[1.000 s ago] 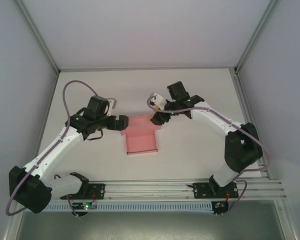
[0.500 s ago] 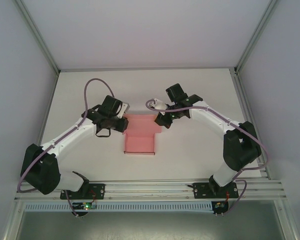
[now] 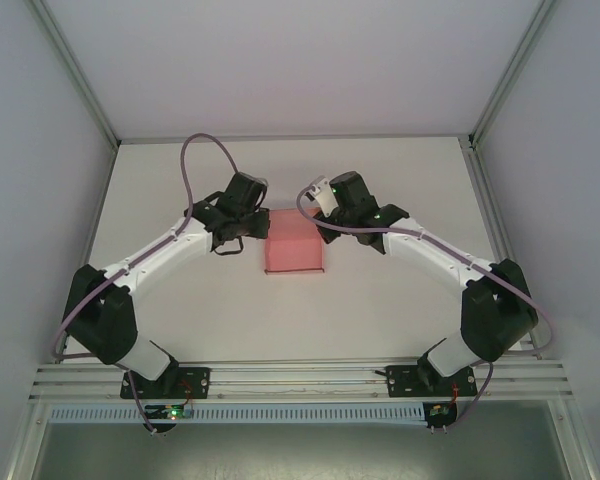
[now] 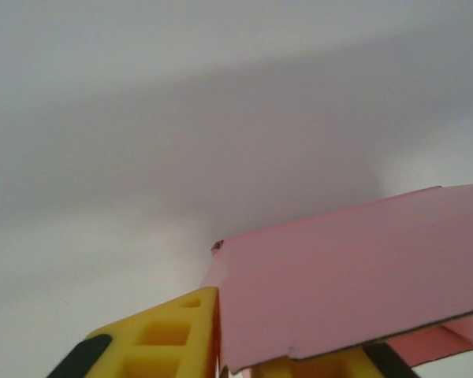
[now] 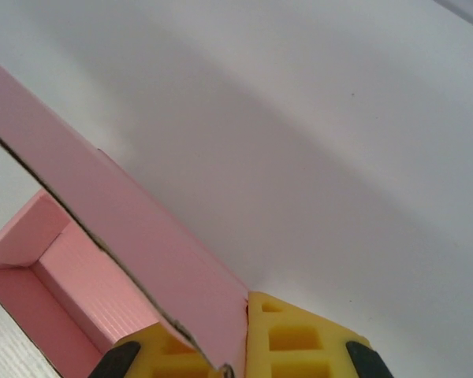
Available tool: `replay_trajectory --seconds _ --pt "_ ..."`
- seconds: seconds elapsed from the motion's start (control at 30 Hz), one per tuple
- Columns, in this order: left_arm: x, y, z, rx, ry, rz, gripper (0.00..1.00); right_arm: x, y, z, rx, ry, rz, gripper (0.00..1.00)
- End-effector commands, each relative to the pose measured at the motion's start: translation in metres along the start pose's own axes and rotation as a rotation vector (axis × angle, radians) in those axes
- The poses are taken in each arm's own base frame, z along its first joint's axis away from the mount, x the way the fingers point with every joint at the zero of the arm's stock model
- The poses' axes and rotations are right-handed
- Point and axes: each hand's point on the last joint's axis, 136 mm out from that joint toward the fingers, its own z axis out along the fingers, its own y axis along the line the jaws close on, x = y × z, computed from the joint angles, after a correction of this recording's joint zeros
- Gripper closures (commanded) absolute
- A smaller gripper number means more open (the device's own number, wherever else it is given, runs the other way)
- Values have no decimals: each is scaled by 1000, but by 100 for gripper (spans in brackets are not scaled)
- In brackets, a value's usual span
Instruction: Assemble paper box
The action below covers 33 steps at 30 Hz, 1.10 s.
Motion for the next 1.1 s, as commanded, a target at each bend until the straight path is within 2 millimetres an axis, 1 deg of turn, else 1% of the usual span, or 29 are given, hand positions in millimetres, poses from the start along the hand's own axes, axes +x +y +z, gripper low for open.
replay_trajectory --seconds 0.0,0.03,0.07,0.2,0.27,0.3,0.37,0.43,0.53,0.6,0.67,0.7,0.8,0.87,0.93,1.0,1.07 --pt "1 8 -1 -72 15 81 72 -24 0 0 2 -95 23 100" --pt "3 9 1 -78 25 98 65 -22 2 1 -18 -91 17 100" --pt "6 12 4 -87 40 113 60 -20 2 2 -33 -90 19 100" --pt "16 33 15 -164 101 142 58 -15 8 2 -104 -90 -16 100" --pt "15 43 15 -198 105 160 57 -13 10 1 -158 -90 -19 100" --pt "14 44 13 -188 104 165 54 -12 11 1 -189 -89 -17 100" --pt "10 43 7 -151 85 175 52 -9 10 0 -233 -83 -11 100" --pt "7 43 3 -118 59 191 34 -4 11 0 -273 -66 -27 100" --pt "6 48 4 -88 58 206 31 0 18 -2 -319 -56 -61 100" --pt "6 50 9 -62 71 229 31 3 22 -3 -355 -43 -81 100" --pt "2 52 11 -57 72 252 30 7 24 -3 -385 -22 -99 100" --pt "-1 52 12 -50 65 260 30 8 24 -2 -392 -11 -104 100" --pt "-10 41 9 34 33 296 31 11 20 2 -403 25 -116 100" --pt "-10 36 8 78 29 312 35 9 17 3 -397 27 -115 100" --pt "-6 32 8 108 47 318 44 6 13 3 -385 24 -107 100" --pt "0 29 13 130 71 316 57 2 12 1 -386 12 -111 100" --pt "2 32 19 119 81 304 71 0 15 -2 -404 4 -125 100"
